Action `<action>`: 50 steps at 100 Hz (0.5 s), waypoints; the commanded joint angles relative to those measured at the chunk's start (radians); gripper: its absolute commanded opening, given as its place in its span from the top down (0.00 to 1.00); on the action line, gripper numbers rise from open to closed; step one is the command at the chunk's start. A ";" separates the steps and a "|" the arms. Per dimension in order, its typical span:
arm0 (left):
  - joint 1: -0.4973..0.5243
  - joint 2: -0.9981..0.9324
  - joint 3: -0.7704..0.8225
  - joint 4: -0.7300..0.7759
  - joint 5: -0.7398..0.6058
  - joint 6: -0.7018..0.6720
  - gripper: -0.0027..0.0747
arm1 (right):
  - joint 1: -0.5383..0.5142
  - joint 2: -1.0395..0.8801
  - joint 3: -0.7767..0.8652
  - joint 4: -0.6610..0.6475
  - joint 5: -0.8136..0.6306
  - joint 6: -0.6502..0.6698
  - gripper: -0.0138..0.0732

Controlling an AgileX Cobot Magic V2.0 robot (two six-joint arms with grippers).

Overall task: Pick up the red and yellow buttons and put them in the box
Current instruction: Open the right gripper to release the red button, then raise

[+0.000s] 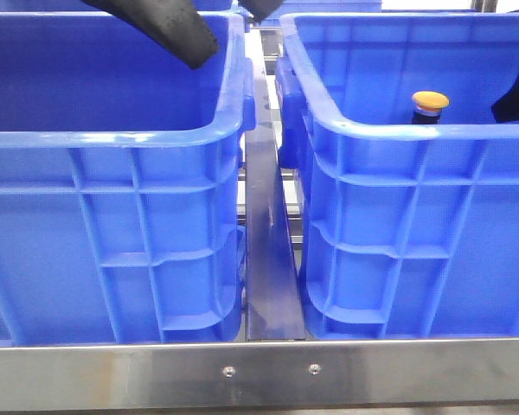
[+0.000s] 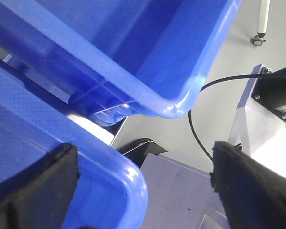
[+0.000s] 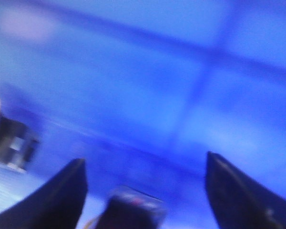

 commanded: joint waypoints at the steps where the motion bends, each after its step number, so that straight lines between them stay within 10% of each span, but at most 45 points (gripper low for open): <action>1: -0.001 -0.033 -0.025 -0.049 -0.015 -0.001 0.26 | -0.003 -0.044 -0.030 0.101 0.018 -0.012 0.20; 50: -0.001 -0.033 -0.025 -0.049 -0.005 -0.001 0.26 | -0.003 -0.173 0.044 0.100 0.008 0.053 0.20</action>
